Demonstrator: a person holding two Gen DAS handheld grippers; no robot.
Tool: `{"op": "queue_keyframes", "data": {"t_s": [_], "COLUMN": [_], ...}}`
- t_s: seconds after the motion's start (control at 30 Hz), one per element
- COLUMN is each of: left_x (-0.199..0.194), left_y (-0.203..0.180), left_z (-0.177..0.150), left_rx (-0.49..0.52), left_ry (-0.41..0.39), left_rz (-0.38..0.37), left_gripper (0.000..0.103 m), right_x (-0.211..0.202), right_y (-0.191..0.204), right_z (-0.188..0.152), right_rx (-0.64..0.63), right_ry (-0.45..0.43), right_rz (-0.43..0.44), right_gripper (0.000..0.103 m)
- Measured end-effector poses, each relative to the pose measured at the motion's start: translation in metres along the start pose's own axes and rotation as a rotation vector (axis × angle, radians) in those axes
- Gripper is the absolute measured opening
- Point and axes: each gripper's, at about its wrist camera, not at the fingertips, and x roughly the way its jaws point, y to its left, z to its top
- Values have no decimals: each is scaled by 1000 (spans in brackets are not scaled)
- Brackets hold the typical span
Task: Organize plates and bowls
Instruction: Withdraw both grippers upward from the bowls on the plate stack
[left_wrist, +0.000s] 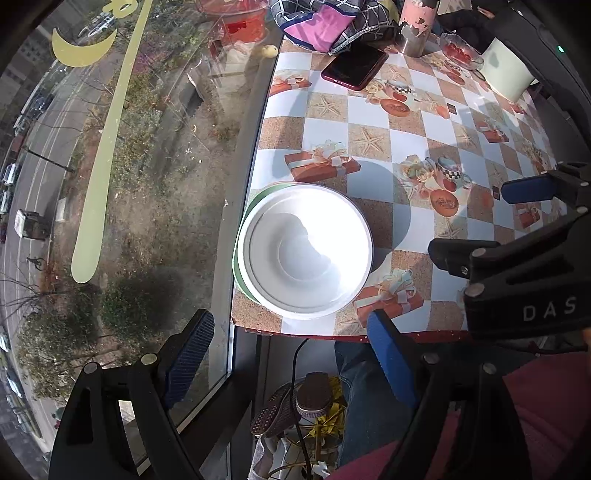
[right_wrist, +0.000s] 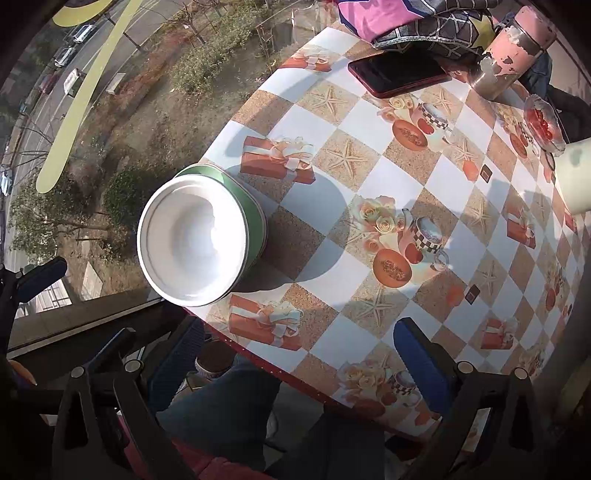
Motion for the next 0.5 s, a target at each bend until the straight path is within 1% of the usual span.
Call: {"op": "queue_keyframes", "data": {"t_s": [0.5], "left_x": [0], "left_y": [2], "left_z": [-3], "left_rx": [4], "left_ry": [2], "left_rz": [8], "left_gripper": [87], "right_x": [1], "right_y": [4], "right_z": [-3], "right_rx": [7], "right_ry": [2], "right_rz": [7], "right_gripper": [103]}}
